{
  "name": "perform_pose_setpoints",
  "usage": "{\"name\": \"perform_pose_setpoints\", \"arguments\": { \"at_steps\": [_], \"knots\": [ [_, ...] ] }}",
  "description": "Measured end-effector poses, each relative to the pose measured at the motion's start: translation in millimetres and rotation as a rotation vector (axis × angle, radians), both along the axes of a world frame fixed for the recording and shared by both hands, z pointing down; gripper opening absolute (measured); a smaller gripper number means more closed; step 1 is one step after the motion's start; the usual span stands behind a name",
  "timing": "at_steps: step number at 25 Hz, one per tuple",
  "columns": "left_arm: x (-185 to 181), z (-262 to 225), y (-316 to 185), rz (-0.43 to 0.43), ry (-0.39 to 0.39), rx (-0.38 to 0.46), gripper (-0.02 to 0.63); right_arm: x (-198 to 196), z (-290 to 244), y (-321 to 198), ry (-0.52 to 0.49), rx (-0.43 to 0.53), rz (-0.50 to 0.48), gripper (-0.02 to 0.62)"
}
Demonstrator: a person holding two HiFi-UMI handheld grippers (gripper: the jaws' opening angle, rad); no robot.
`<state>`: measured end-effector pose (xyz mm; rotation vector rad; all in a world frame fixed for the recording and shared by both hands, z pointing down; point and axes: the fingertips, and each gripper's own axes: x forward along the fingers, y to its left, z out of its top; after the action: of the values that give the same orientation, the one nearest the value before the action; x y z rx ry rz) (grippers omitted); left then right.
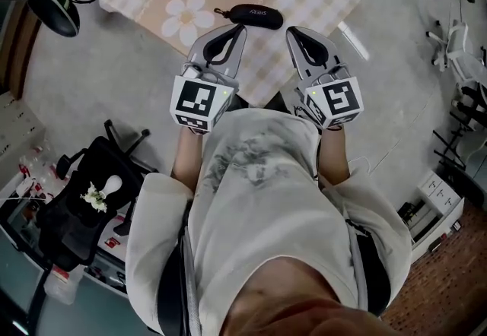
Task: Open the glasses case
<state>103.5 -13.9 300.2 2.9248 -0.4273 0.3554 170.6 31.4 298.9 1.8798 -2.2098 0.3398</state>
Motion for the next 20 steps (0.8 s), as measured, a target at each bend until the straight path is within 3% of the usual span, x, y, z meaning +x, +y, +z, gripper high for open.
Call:
{"name": "perform_pose_setpoints", "arguments": {
  "at_steps": [9, 20],
  "knots": [
    [20.1, 30.8, -19.4, -0.059, -0.038, -0.031, 0.003, 25.5, 34.5, -20.7, -0.017, -0.067, -0.049, 0.017],
    [38.0, 78.5, -32.2, -0.073, -0.089, -0.098, 0.003, 46.4, 81.4, -38.3, -0.013, -0.160, -0.081, 0.018]
  ]
}}
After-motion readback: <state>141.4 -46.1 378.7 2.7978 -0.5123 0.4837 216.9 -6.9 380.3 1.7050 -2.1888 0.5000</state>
